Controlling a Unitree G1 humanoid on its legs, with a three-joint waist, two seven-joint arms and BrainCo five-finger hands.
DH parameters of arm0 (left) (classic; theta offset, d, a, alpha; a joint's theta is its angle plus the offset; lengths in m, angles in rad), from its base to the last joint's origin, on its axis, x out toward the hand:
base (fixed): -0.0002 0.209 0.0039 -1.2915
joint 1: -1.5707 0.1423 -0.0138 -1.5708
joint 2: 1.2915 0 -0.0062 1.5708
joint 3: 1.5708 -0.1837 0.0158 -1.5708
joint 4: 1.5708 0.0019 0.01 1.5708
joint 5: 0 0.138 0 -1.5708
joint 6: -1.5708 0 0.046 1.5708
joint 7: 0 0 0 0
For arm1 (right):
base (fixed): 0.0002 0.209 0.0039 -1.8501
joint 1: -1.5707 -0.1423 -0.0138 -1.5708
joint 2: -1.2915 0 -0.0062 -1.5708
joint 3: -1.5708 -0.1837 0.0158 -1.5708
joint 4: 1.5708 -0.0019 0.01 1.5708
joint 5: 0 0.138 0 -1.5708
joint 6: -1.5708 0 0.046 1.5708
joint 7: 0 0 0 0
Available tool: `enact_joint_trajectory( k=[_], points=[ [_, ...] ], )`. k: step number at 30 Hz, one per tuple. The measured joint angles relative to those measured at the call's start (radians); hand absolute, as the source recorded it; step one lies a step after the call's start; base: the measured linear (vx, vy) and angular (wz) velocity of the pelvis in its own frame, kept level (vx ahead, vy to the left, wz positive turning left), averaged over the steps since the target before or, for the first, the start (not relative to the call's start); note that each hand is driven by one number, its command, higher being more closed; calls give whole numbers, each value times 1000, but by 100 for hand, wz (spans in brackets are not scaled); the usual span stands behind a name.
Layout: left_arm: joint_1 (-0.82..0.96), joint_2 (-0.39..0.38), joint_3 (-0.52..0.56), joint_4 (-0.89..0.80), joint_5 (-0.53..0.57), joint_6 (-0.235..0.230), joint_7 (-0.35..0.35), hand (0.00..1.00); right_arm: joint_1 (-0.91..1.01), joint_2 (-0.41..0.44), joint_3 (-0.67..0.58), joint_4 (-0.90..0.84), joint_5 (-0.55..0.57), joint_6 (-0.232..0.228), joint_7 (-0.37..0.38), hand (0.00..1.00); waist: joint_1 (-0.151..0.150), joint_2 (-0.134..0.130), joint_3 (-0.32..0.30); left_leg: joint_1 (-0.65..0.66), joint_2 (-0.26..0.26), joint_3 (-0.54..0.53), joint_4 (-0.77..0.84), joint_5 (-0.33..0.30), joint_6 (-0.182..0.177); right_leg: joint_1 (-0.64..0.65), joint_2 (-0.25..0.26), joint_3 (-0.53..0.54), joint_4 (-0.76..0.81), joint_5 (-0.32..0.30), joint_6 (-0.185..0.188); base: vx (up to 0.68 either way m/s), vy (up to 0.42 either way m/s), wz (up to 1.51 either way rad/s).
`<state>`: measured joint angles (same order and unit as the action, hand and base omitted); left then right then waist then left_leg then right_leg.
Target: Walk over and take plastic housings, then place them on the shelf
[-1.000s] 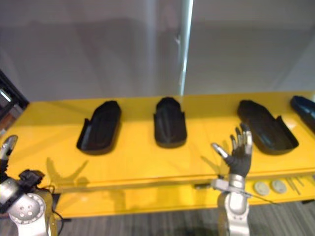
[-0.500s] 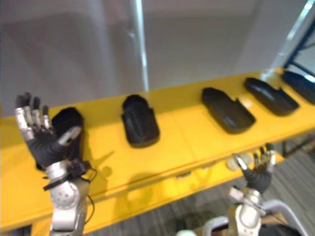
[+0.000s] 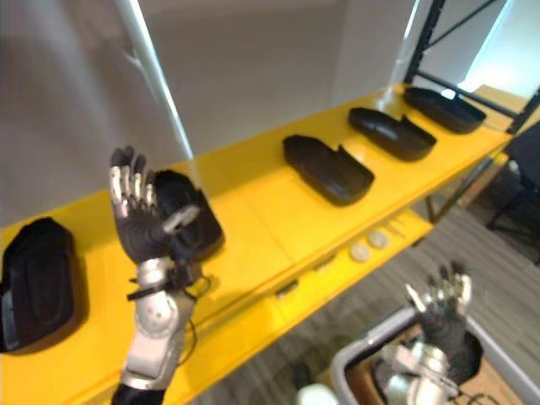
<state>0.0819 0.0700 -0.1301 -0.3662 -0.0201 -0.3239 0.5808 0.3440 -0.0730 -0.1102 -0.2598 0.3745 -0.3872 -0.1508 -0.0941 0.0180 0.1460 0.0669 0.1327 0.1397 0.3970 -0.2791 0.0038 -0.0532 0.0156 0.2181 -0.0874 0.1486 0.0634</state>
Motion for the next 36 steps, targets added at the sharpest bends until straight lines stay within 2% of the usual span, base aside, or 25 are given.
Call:
enact_joint_trajectory(
  k=[1, 2, 3, 5, 7, 9, 14, 17, 20, 24, 28, 30, 31, 32, 34, 35, 36],
  points=[
    [28, 0, 14, -14, 0, 0, 6, 0, -22, -18, 7, 6, 0, 0, 5, 0, 7, 4, 2, -13, -4, -47, 27, -11, -3, -2, 6, 12, 1, 0, -1, -68, 135, -88],
    [79, -1, 35, -40, -1, -1, 7, 0, -56, -50, 12, 22, 0, -1, 19, 0, 27, 17, 0, -21, -9, -109, 53, -35, -13, -13, 19, 33, 2, 2, -4, -60, 166, -78],
    [115, -1, 52, -61, -1, -6, 7, 0, -82, -74, 14, 39, 0, -2, 22, 0, 39, 38, -6, -17, -8, -116, 42, -60, -37, -30, 25, 31, 1, 8, -10, -64, 157, -63],
    [123, 0, 64, -75, 0, -13, 7, 0, -93, -83, 16, 46, 0, -2, 22, 0, 47, 53, -9, -13, -13, -100, -11, -87, -60, -62, 23, 27, 1, 29, -3, -68, 146, -14],
    [115, 0, 83, -80, 0, -29, 19, 0, -96, -83, 34, 55, 1, -2, 24, 0, 54, 40, 0, -14, -30, -99, -61, -102, -74, -95, 7, 27, 3, 52, 4, -84, 137, -3],
    [118, 1, 107, -80, 0, -36, 55, 0, -92, -80, 54, 80, 5, -2, 42, 0, 56, 15, 16, -1, -52, -97, -74, -102, -74, -92, -14, 27, 6, 61, 7, -49, 95, -8],
    [120, 0, 130, -88, 26, -45, 79, 0, -78, -66, 58, 85, 16, -9, 48, 0, 56, 16, 14, 2, -65, -97, -78, -106, -67, -86, -28, 23, 6, 60, 8, -22, 37, -1],
    [137, -1, 129, -88, 32, -45, 87, 0, -73, -61, 103, 111, 18, -10, 62, 0, 57, 22, 12, 3, -57, -102, -77, -106, -67, -86, -24, 10, 6, 60, 8, 22, -17, 5],
    [150, -2, 115, -82, 32, -49, 109, 0, -89, -63, 139, 115, 19, -10, 78, 0, 73, 29, 21, -6, -39, -110, -46, -106, -67, -89, -11, -1, 30, 48, 14, 17, -57, 7],
    [94, 0, 47, -53, 40, -104, 124, 0, -145, -86, 128, 147, 5, -11, 6, 0, 78, 27, 68, -52, -37, -164, 71, -124, -61, -162, -2, -55, 268, -68, 22, -48, -75, 37],
    [70, 4, -3, -50, 43, -121, 108, 0, -78, -45, 122, 139, 28, -12, -61, 0, 78, 20, 74, -41, -44, -171, 106, -181, -64, -162, 1, -29, 304, -51, 53, -106, 48, -14],
    [86, 25, -7, -52, 76, -101, 109, 0, 10, 5, 119, 113, 71, -21, -57, 0, 77, 1, 85, -33, -55, -86, 148, -200, -36, -154, 0, 28, 260, -35, 65, -254, 131, -115],
    [97, 51, -6, -60, 82, -80, 113, 0, 69, 22, 120, 97, 86, -27, -33, 0, 75, 9, 96, -16, -47, -16, 129, -198, -12, -156, -30, -44, 237, -77, 19, -293, 135, -125],
    [98, 57, -3, -65, 81, -77, 115, 0, 85, 24, 120, 92, 84, -28, -17, 0, 73, 15, 98, -14, -40, 12, 120, -192, -2, -173, -46, -88, 251, -91, -5, -313, 147, -133],
    [95, 81, 13, -82, 78, -74, 113, 0, 113, 22, 119, 58, 78, -32, 12, 0, 58, 7, 93, -7, -31, 95, 77, -158, 8, -248, -66, -201, 412, -101, -20, -168, 62, -101],
    [95, 80, 16, -81, 77, -72, 113, 0, 116, 20, 117, 49, 74, -36, 17, 0, 52, 8, 93, 1, -28, 114, 59, -144, 8, -248, -68, -217, 461, -112, -34, -92, 18, -94],
    [96, 77, 21, -78, 74, -65, 109, 0, 116, 16, 117, 46, 50, -48, 18, 0, 50, 14, 90, 21, -19, 148, 19, -115, -3, -238, -74, -247, 551, -147, -66, -38, 10, -71]
  ],
)
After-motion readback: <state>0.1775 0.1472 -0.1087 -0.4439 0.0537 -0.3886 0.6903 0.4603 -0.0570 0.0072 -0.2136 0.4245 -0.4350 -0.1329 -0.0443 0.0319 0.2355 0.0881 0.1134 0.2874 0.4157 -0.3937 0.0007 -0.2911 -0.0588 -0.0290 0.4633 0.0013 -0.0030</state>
